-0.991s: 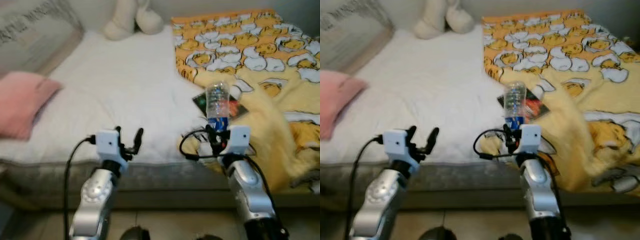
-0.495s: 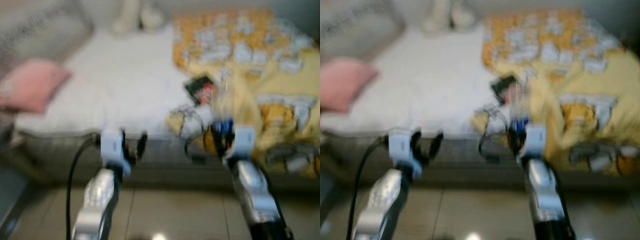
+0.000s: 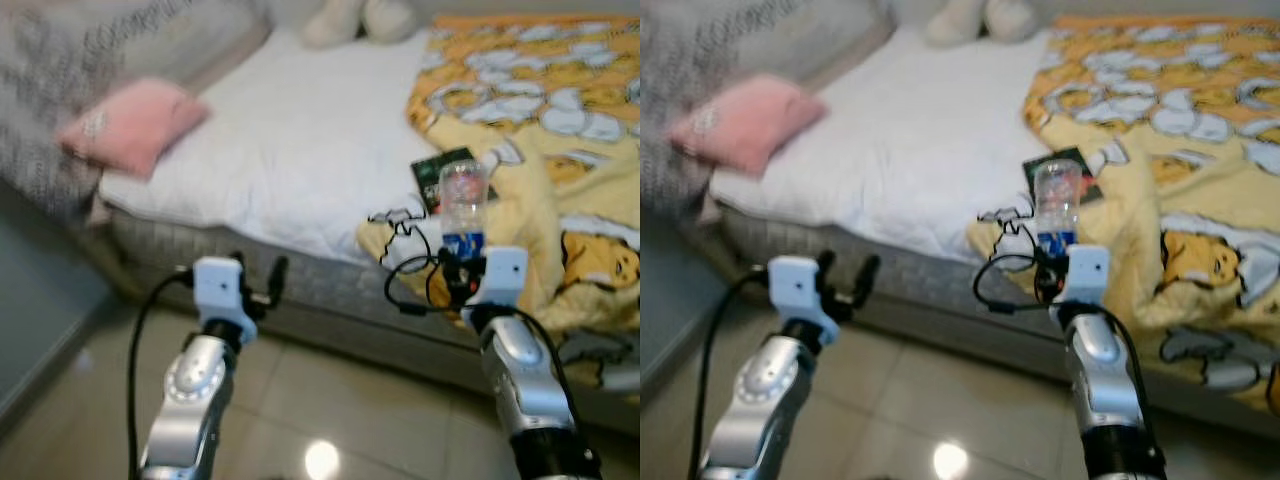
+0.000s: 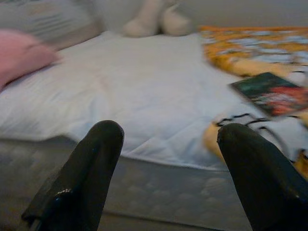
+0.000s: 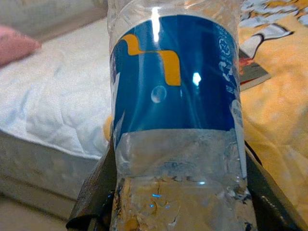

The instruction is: Clean up the room

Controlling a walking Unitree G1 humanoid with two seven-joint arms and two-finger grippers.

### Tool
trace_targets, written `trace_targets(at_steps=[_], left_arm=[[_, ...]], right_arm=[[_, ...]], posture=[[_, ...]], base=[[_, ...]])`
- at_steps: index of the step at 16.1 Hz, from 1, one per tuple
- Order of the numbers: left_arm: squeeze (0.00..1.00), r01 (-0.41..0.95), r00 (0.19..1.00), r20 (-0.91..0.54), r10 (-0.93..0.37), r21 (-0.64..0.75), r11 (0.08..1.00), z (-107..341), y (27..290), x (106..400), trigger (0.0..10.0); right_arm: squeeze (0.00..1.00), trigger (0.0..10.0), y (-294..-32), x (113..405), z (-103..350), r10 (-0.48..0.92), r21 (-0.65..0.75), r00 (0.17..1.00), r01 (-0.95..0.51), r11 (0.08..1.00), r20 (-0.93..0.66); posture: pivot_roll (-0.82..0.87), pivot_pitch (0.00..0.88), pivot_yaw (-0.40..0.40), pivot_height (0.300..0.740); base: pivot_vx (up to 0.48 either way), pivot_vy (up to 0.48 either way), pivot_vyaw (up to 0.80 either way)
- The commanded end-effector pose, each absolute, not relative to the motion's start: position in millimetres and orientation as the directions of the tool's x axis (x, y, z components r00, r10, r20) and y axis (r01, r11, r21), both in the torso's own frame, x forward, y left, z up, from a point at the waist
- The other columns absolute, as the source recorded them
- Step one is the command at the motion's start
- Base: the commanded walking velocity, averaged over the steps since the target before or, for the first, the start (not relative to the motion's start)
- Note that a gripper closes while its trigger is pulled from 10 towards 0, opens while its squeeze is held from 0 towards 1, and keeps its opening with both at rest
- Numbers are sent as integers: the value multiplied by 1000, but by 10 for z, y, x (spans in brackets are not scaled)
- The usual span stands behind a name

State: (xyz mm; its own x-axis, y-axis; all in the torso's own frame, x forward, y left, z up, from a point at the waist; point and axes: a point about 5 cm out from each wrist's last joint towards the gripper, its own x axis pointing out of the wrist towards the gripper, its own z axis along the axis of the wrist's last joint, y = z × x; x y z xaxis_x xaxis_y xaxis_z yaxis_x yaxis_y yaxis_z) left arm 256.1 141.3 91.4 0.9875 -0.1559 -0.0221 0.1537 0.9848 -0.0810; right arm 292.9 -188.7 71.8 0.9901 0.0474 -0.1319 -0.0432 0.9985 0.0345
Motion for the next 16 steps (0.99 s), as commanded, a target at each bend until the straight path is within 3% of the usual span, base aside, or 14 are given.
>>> trace_targets(at_steps=[1,5,9,16], left_arm=[[0,78,995,-53,-81,-57,995,836,1590,2513,10000],[0,54,995,-79,-56,-37,998,755,1695,2436,10000],[0,82,995,-62,-84,-27,996,777,1621,2455,10000],[0,122,992,-25,-123,-32,992,833,1584,2493,10000]], right_arm=[[0,0,-1816,2962,796,68,47,994,-64,997,-91],[0,0,-1828,2982,806,66,45,994,-62,997,-84],[0,0,-1829,3013,816,73,40,994,-70,997,-81],[0,0,-1882,3033,805,84,52,992,-79,995,-90]], posture=[[-170,0,136,731],[-164,0,134,731],[-159,0,131,731],[-158,0,135,731]], base=[[0,-480,613],[0,-480,602],[0,-480,600],[-36,0,579]])
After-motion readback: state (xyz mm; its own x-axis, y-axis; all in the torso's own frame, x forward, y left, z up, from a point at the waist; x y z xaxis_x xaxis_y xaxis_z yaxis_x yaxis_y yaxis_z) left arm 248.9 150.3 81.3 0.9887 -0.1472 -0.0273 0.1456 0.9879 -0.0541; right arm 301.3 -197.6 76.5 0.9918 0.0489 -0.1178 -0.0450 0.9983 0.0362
